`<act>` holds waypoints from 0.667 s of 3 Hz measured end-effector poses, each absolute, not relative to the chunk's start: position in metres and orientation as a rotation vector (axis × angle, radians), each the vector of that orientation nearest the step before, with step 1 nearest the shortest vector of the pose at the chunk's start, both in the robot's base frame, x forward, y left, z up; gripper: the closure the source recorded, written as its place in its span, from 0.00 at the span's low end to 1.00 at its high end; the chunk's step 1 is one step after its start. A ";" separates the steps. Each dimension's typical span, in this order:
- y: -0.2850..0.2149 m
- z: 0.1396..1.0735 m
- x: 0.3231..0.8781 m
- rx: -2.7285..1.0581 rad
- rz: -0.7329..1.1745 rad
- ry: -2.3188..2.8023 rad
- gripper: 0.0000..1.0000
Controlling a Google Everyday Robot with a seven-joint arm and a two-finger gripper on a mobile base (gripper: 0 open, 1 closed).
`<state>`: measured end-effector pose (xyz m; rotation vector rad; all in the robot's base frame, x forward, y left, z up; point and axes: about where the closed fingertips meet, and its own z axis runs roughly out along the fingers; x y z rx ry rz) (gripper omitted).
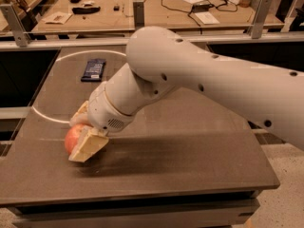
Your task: Move apple near rxbar blueberry
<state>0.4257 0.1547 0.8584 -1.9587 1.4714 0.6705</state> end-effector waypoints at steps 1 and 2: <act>0.156 0.859 0.424 -1.962 0.668 1.468 1.00; 0.149 0.857 0.432 -1.874 0.603 1.576 1.00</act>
Offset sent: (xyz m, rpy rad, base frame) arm 0.0302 -0.0386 -0.0114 -0.0731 -0.0058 -0.4995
